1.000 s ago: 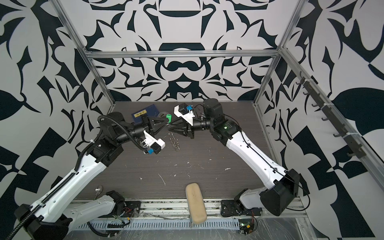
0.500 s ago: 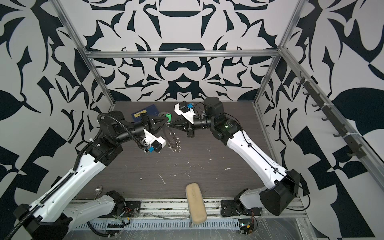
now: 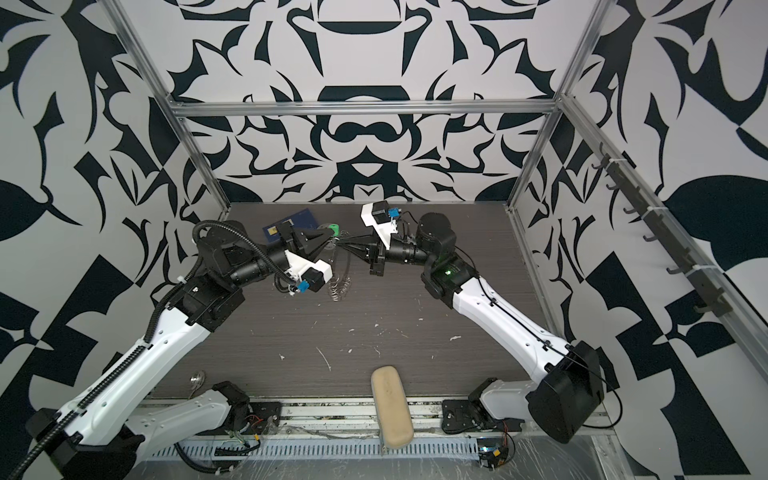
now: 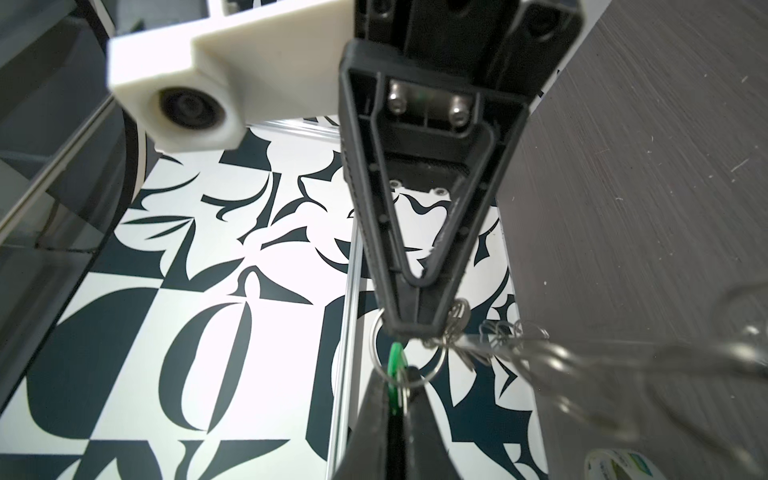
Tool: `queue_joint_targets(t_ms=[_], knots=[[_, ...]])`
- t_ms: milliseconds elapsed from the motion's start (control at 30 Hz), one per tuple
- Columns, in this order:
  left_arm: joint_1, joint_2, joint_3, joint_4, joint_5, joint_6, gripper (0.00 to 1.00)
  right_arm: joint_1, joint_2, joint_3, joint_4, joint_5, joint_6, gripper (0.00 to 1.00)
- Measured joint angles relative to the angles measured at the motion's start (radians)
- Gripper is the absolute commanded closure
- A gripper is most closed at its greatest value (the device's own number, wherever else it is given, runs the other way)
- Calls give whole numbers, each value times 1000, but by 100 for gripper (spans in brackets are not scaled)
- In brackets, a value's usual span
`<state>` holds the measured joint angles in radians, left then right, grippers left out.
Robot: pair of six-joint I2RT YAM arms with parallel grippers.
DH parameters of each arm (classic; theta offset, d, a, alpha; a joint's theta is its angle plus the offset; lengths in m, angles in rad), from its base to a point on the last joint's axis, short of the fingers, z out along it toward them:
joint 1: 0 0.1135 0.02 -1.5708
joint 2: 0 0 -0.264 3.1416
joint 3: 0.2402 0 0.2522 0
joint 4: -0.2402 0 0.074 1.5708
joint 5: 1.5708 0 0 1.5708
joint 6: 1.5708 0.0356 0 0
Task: Remove the keys from the keyring
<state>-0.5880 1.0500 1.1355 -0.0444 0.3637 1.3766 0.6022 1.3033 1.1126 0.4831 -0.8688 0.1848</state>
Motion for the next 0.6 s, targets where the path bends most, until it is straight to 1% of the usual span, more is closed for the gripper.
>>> queue_joint_targets(t_ms=[100, 267, 400, 600], knots=[[1, -2, 1, 24, 21, -93, 100, 2, 9, -11, 117, 11, 77, 100], [3, -1, 7, 81, 59, -235, 100, 8, 18, -18, 249, 27, 159, 100], [6, 7, -3, 143, 96, -333, 100, 15, 17, -28, 313, 64, 180, 100], [1, 46, -27, 200, 145, -414, 100, 15, 13, -35, 370, 126, 180, 100]])
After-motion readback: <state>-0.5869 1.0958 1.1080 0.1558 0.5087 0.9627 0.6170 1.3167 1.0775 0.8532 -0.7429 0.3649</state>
